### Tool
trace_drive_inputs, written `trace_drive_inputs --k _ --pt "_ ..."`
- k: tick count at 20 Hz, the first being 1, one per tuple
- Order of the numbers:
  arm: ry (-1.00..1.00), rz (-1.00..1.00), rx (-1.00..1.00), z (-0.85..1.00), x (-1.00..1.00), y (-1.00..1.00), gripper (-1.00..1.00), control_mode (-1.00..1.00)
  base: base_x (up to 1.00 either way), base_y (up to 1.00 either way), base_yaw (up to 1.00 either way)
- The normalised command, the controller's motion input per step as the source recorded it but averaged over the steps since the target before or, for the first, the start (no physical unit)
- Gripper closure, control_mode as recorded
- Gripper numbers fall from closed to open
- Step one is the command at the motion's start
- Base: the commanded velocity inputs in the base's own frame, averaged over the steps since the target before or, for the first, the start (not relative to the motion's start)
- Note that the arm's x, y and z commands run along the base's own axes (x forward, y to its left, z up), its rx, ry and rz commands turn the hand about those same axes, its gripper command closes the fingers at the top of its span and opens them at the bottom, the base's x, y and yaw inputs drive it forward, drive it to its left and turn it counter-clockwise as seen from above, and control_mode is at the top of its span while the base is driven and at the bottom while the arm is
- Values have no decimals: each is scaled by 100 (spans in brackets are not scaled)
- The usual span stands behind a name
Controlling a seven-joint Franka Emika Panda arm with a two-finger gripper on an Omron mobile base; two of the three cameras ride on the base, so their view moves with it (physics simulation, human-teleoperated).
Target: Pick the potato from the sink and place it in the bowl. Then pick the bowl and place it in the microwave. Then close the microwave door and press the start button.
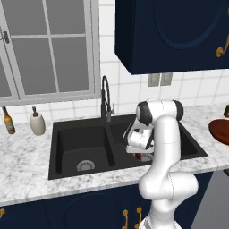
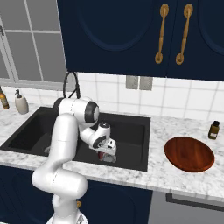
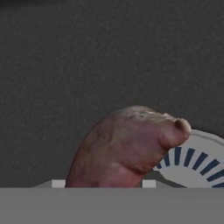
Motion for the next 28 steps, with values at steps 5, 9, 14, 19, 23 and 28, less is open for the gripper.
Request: trace_drive_inputs --k 5,9,14,19,23,28 --pt "-1 0 0 37 -28 0 100 -100 0 0 0" --pt "-8 0 -3 100 -26 0 100 -100 0 0 0" --pt "-9 -1 -3 100 -14 0 100 -100 0 0 0" --pt "-16 0 -5 100 -14 -9 100 -100 0 0 0" --pt "-16 0 -2 100 -18 -11 100 -100 0 0 0" --pt "-5 -2 0 100 -9 -15 100 -100 0 0 0"
